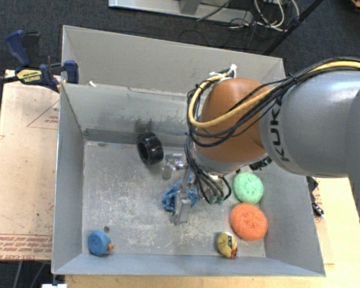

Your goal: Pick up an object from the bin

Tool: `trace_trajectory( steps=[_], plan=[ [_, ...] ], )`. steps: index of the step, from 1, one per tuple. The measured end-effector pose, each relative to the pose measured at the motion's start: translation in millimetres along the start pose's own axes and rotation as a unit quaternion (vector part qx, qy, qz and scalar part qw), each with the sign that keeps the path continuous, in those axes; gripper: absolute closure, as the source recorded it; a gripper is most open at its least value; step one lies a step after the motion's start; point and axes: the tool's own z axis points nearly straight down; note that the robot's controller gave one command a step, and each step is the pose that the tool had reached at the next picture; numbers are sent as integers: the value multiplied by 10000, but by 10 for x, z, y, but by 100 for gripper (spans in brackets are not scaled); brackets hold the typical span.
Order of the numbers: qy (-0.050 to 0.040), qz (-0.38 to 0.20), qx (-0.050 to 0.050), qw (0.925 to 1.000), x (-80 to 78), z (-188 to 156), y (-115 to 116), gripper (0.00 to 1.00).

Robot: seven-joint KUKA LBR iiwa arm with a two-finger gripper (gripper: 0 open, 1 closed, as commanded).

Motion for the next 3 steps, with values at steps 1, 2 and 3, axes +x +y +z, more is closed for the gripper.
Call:
trace_trajectory(
  steps=[1, 2, 3],
  plan=[
    [23, 1593, 34, 9872, -39, 822, -315, 100],
    [26, 1596, 32, 9872, -37, 825, -314, 0],
    [26, 1597, 32, 9872, -37, 825, -315, 0]
  ],
)
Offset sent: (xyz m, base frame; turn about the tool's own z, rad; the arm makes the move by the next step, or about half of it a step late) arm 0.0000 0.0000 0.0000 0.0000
